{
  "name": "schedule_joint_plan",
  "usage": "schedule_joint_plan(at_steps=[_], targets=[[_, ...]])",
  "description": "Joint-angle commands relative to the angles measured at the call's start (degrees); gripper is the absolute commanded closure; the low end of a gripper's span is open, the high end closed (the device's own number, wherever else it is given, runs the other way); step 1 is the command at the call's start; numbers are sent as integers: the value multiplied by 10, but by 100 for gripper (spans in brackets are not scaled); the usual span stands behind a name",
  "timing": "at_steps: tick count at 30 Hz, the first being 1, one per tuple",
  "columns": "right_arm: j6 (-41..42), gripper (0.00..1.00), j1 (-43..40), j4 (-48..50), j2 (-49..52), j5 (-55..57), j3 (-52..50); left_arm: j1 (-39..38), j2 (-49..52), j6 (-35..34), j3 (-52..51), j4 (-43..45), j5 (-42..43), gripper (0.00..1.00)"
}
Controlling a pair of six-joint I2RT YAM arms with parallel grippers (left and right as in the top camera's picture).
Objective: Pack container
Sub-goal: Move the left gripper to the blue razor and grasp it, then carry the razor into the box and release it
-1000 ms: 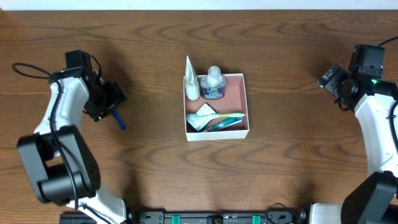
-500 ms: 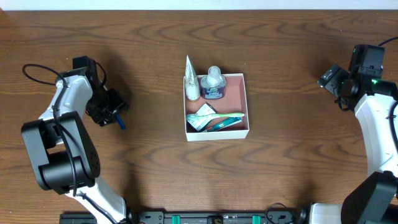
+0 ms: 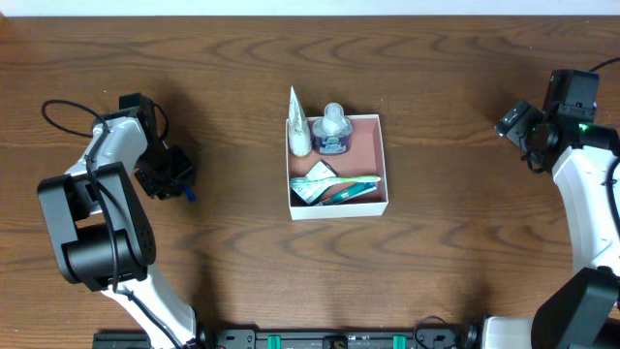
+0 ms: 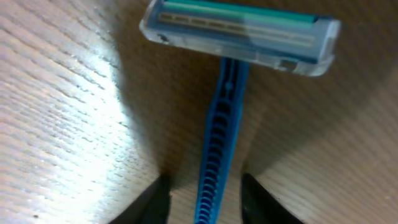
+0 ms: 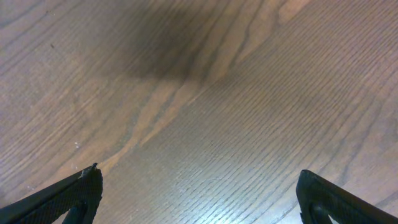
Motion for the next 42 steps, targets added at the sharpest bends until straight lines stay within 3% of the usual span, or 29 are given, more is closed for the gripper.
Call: schedule_joint_plan(at_steps=[1,4,6,18,27,34,42], targets=[[6,1,-2,0,3,3,3,0,39,-1,-10,5,-2,73],[6,1,-2,0,3,3,3,0,43,1,-10,9,-2,81],[6,1,-2,0,3,3,3,0,43,8,-9,11,7,94],[6,1,-2,0,3,3,3,0,-13,204,32,9,321,94],[6,1,-2,0,3,3,3,-36,-247,397,57,25,461,94],[6,1,-2,0,3,3,3,-196,-400,572,57,84,429,94],[6,1,-2,0,3,3,3,-405,-390,746,47,103,131,94]])
